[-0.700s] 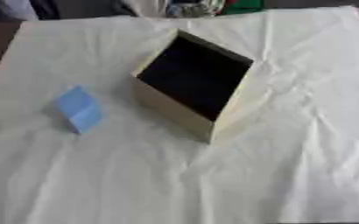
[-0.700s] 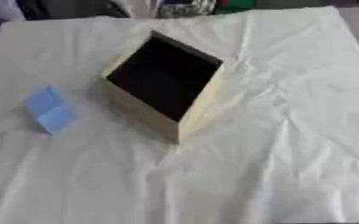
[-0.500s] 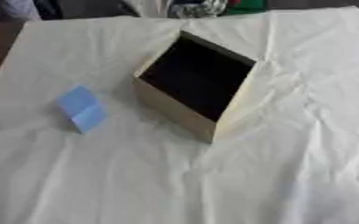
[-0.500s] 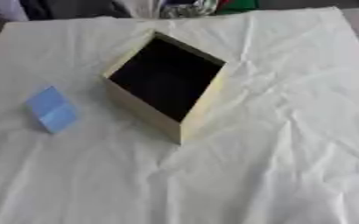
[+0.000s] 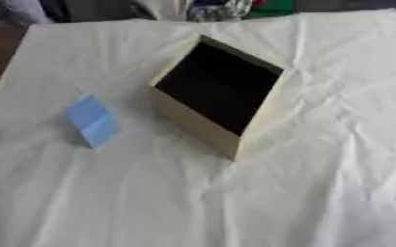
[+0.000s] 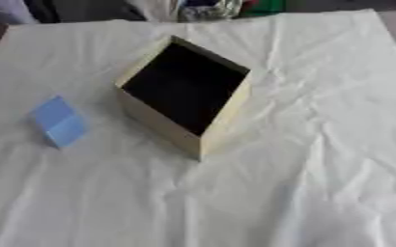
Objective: Pick up objects on the table and place them in the box.
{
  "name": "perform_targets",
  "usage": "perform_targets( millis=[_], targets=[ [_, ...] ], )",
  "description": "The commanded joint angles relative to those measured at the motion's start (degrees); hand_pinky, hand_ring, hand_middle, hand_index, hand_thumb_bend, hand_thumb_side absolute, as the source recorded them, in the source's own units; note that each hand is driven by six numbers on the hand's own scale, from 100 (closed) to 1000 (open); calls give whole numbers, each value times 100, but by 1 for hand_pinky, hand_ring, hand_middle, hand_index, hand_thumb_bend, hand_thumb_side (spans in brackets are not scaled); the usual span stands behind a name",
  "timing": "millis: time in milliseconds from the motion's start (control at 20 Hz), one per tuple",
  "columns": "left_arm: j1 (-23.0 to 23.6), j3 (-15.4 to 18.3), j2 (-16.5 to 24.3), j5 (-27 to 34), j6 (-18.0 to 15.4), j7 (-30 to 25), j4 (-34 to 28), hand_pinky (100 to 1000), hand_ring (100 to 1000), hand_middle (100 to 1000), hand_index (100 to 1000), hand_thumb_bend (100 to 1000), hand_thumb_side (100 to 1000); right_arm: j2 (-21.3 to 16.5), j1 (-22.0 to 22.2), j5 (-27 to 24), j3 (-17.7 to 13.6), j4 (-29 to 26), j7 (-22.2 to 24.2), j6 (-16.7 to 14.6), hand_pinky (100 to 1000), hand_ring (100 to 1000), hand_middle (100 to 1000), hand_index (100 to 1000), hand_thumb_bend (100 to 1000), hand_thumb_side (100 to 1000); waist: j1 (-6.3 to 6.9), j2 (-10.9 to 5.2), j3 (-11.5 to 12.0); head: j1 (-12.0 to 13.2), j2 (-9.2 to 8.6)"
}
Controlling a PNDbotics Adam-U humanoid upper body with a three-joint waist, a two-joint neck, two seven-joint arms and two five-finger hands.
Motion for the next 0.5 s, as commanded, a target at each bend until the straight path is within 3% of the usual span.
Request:
perform_targets(
  millis=[50,300,500],
  targets=[
    [-180,-192,774,-499,350,-276,-57,688,606,642,777,537,179,-116,-117,27,16,-99,12,3,650,596,557,710,100,472,-12,-184,-21,-4,-59],
    [-430,-530,1832,-1098,322,-952,480,710,640,690,819,557,173,-114,-181,33,42,-99,27,-5,650,597,558,711,100,470,24,-189,-107,-31,-84],
    [-697,-707,2489,-1263,-210,-1489,960,740,686,739,855,584,118,-134,-242,44,63,-99,36,-11,651,597,559,711,100,465,47,-178,-192,-121,-121]
  ],
)
